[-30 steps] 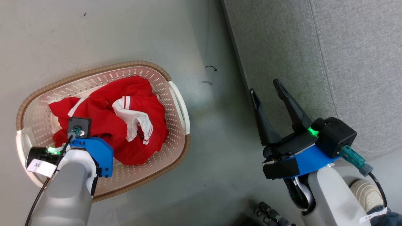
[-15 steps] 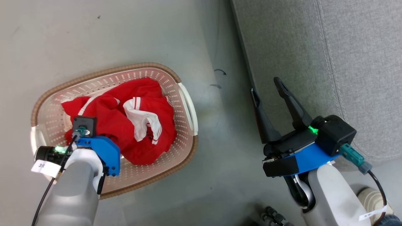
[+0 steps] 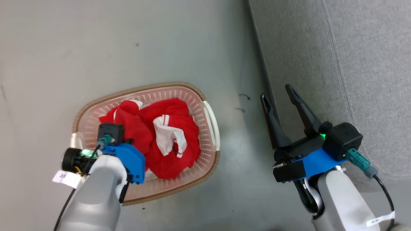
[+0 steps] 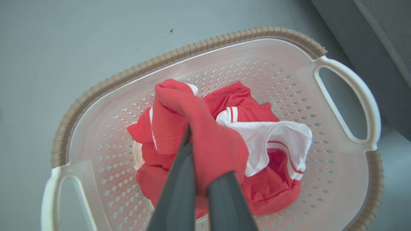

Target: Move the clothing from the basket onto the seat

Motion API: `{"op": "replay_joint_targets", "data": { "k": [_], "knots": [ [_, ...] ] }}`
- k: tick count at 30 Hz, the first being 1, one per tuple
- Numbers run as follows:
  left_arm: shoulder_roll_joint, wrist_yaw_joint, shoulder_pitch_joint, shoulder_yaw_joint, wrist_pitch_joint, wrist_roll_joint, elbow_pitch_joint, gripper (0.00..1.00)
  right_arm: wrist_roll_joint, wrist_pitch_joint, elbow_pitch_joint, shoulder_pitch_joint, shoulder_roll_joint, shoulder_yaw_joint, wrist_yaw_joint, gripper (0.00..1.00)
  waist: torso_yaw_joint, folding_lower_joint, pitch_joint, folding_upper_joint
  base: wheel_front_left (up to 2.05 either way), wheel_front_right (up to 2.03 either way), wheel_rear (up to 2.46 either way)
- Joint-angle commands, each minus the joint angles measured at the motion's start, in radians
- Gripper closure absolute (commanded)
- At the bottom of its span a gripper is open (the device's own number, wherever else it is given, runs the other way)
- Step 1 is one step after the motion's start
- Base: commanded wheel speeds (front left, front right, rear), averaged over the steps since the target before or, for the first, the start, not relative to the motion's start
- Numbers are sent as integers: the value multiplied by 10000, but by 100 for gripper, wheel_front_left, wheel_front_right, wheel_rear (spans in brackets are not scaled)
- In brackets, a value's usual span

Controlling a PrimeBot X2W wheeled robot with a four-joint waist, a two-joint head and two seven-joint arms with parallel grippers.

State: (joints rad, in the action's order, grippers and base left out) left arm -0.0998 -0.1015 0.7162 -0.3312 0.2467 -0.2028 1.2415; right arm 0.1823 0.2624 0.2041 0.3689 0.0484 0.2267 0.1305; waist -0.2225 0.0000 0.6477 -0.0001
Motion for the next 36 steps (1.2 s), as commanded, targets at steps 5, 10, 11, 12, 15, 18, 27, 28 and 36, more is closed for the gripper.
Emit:
{"op": "replay_joint_targets", "data": {
  "k": [5,10,11,12,15,18,27,28,36],
  "knots": [
    [295,-220,-296,-466,165,-11,-609,100,-268,37,401,-562,35,-291,5,0,916,0,-1388,1,0,0,0],
    [434,-294,-647,-920,198,-194,-1355,100,-449,36,796,-1058,41,-439,5,0,1314,0,-2486,1,0,0,0],
    [441,-289,-753,-984,196,-255,-1546,100,-482,37,856,-1156,38,-498,5,0,1391,0,-2712,1,0,0,0],
    [450,-283,-854,-1065,192,-325,-1773,100,-502,36,914,-1250,39,-537,5,0,1454,0,-2905,1,0,0,0],
    [478,-290,-1100,-1441,197,-555,-2436,100,-573,37,1056,-1572,36,-713,5,0,1644,0,-3462,1,0,0,0],
    [477,-291,-1211,-1840,197,-798,-3039,100,-637,30,1172,-1833,35,-818,5,0,1778,0,-3928,1,0,0,0],
    [481,-293,-794,-3075,-143,-1811,-4395,100,-688,-155,1175,-2515,35,-1043,5,0,2015,0,-5104,1,0,0,0],
    [479,-291,-714,-3186,-288,-1996,-4512,100,-686,-194,1147,-2582,36,-1063,5,0,2049,0,-5172,1,0,0,0],
    [486,-292,374,-3855,-971,-2777,-5312,100,-687,-385,877,-2877,35,-1165,5,0,2282,0,-5506,1,0,0,0]
  ]
}}
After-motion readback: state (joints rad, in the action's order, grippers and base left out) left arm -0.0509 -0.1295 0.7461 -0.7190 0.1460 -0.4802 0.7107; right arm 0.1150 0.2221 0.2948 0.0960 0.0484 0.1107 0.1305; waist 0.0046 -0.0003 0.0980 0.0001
